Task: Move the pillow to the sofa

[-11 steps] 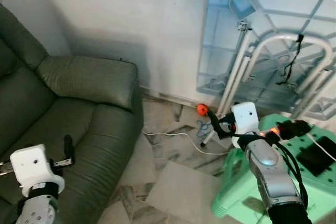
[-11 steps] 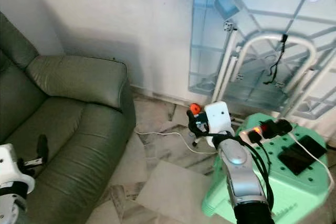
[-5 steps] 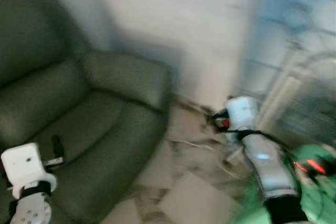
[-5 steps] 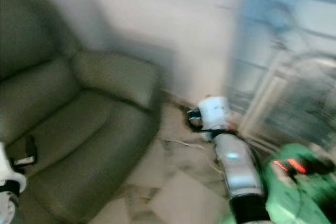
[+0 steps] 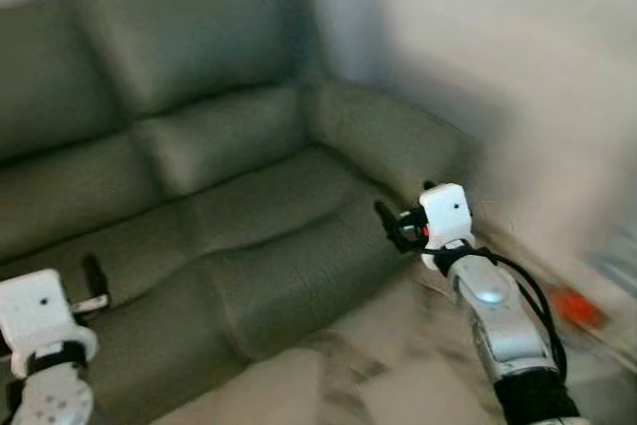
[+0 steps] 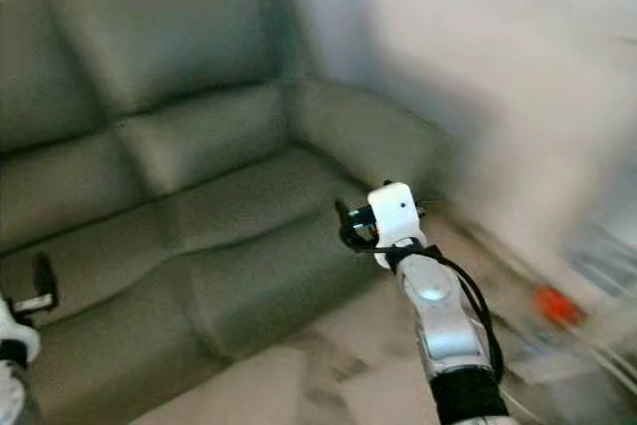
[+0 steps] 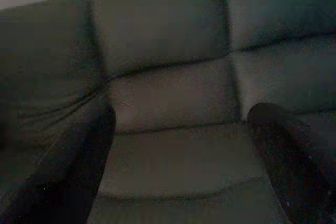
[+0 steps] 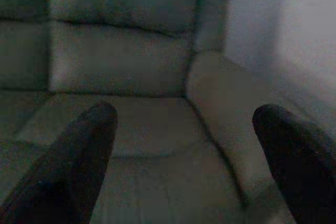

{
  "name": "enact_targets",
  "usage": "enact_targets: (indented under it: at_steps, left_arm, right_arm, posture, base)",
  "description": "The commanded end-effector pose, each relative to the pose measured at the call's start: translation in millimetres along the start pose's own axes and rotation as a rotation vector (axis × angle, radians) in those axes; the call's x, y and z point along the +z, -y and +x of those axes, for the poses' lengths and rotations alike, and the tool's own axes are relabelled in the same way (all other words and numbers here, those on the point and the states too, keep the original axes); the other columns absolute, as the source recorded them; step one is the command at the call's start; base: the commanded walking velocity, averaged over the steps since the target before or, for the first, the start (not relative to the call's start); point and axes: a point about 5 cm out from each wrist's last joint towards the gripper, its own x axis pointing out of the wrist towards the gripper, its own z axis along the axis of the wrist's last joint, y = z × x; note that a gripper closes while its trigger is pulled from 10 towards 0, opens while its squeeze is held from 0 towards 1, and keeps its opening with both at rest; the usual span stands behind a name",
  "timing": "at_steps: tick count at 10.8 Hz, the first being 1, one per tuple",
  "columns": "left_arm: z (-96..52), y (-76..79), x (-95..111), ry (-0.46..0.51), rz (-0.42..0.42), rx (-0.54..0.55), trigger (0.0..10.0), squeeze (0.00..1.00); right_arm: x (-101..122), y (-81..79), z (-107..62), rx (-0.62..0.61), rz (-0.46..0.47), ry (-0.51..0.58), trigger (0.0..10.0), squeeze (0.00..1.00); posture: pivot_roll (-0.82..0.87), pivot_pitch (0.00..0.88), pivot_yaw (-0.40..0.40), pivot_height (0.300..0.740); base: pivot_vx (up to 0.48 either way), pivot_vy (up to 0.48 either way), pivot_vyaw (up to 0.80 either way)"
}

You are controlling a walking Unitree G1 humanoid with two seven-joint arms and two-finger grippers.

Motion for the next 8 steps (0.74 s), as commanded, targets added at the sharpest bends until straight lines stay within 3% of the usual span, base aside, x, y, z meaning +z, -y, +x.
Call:
enact_targets:
  at_steps: [1,5,8]
  left_arm:
    - [-0.8,-0.6,-3.1,-0.018,0.003,0.000,10.0,0.00]
    - [0.2,4.8,-4.3,-0.023,0.024,-0.032,10.0,0.00]
    - [1.4,0.6,-9.0,-0.042,0.048,-0.001,10.0,0.00]
  right_arm:
    - [1.1,5.8,-0.6,-0.020,0.007,0.005,10.0,0.00]
    - [0.7,2.9,-1.1,-0.010,0.010,0.007,10.0,0.00]
    - [1.0,1.0,-0.6,0.000,0.011,0.009,10.0,0.00]
  posture:
    - [-0.15,0.061,0.048,0.740]
    - [-0.15,0.065,0.052,0.740]
    - [-0.15,0.066,0.050,0.740]
  base:
    - [0.000,0.000,0.80]
    - [0.000,0.000,0.80]
    - [0.000,0.000,0.80]
